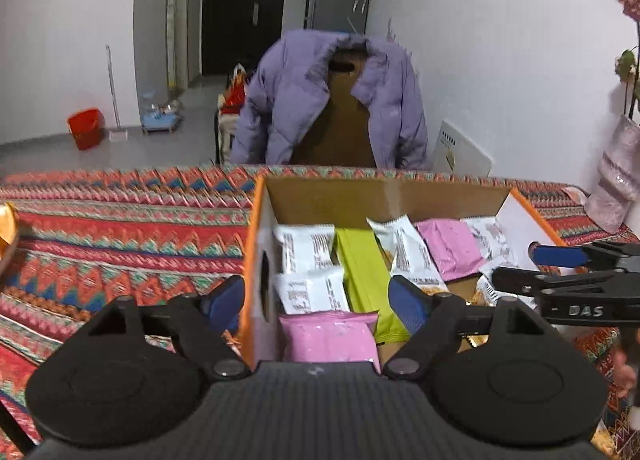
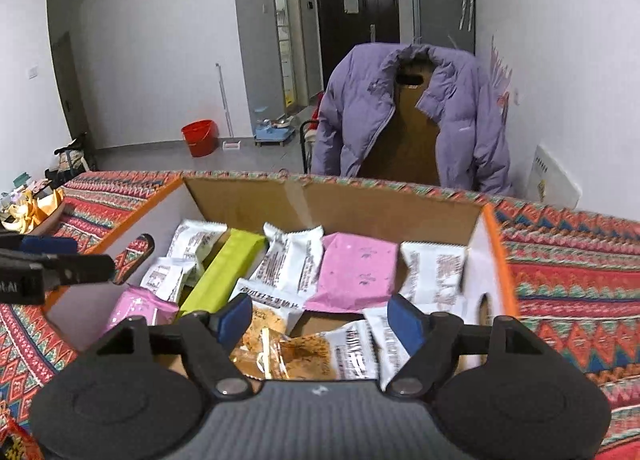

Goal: Organize snacks
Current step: 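Carry both packets into the box and open both tools, then move both open tools back over the snack pile, then grasp another pink packet with left tool while right tool grasps golden biscuit packet, then carry both packets into the box and open both tools, then move both open tools back over the remaining snacks, then grasp a pumpkin-seed biscuit packet with right tool while left tool grasps white sachet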

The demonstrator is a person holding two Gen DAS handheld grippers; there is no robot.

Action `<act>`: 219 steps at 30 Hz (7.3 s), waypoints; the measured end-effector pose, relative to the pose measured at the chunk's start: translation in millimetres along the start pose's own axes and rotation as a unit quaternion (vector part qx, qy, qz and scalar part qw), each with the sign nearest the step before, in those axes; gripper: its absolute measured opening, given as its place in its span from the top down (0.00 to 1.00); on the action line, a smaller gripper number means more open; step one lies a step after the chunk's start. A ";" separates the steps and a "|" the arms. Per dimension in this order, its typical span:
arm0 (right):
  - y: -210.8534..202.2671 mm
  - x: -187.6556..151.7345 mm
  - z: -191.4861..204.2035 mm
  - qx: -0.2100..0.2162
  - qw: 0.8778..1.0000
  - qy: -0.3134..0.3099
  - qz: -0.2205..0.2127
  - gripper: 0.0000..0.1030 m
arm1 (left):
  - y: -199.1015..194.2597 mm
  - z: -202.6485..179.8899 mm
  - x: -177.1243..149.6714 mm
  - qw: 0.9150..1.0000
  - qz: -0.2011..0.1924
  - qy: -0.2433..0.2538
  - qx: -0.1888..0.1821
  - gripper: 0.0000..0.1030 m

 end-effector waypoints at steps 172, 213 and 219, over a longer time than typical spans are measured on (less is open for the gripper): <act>-277.0 -59.6 26.9 0.009 0.995 -0.067 -0.075 0.17 | -248.2 -56.6 -48.5 0.993 -0.104 0.062 -0.013 0.16; -295.8 -181.2 10.2 -0.075 0.996 0.027 -0.048 0.55 | -206.0 -122.1 -130.5 0.997 -0.003 0.044 -0.056 0.21; -275.0 -135.1 -18.3 -0.078 0.993 0.017 -0.083 0.55 | -97.5 -163.6 -115.7 0.995 0.037 0.059 -0.064 0.30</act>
Point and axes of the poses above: each gripper's, at about its wrist camera, not at the fingertips, and y roughly the way its jaws point, z to its left, x to its top, the point moved 6 cm from there along y, roughly the way its jaws point, and after that the axes turned 13 degrees about -z, right-handed, at the moved point
